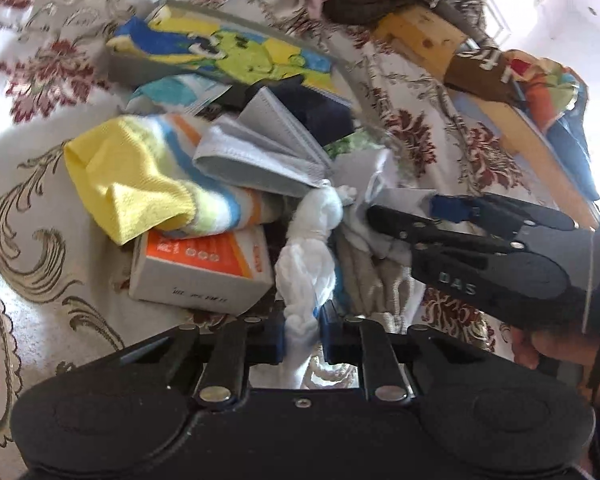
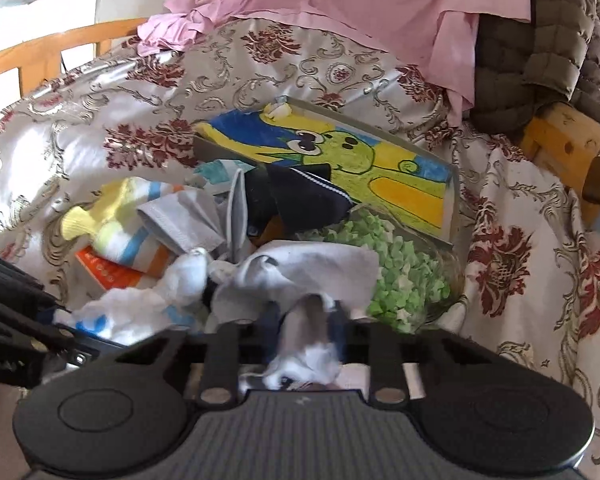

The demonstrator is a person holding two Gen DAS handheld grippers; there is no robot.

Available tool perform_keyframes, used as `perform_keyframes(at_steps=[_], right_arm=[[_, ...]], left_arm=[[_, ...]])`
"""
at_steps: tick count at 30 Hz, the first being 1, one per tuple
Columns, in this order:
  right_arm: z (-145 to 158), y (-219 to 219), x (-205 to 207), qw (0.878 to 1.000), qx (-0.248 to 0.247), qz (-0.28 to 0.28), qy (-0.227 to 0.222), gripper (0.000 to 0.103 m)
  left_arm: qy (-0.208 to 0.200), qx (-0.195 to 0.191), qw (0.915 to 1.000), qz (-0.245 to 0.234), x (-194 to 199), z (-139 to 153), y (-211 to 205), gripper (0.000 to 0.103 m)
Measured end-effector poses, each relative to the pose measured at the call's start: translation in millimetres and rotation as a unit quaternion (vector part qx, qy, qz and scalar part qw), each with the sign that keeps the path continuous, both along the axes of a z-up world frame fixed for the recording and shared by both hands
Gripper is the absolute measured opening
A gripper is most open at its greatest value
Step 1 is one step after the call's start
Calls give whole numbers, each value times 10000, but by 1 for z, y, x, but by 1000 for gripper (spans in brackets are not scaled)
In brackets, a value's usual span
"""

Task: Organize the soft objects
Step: 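Grasp the white blue-printed cloth with the left gripper while the right gripper grasps the grey cloth, then lift the white cloth with the left gripper while the right gripper lifts the grey cloth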

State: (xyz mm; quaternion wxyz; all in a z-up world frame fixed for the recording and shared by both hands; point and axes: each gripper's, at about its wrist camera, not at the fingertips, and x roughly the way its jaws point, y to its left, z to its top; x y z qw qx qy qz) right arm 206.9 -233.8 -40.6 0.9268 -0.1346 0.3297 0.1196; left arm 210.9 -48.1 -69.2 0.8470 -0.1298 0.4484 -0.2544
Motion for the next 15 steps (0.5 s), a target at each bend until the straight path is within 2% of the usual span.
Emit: perform_keyframes(at_steps=[3, 7, 12, 15], right_arm=[[5, -1, -5, 9997, -42, -22, -228, 11], [17, -8, -11, 9973, 19, -240, -697, 10], [35, -23, -23, 9902, 303, -458, -1285, 10], [43, -29, -29, 9851, 416, -516, -1589, 10]], left_arm=[[-150, 147, 9997, -79, -5, 2, -5, 20], [-223, 293, 9992, -128, -6, -2, -6, 18], [-350, 46, 9993, 78, -12, 13, 3, 14], [-600, -106, 9980, 141, -27, 31, 6, 13]])
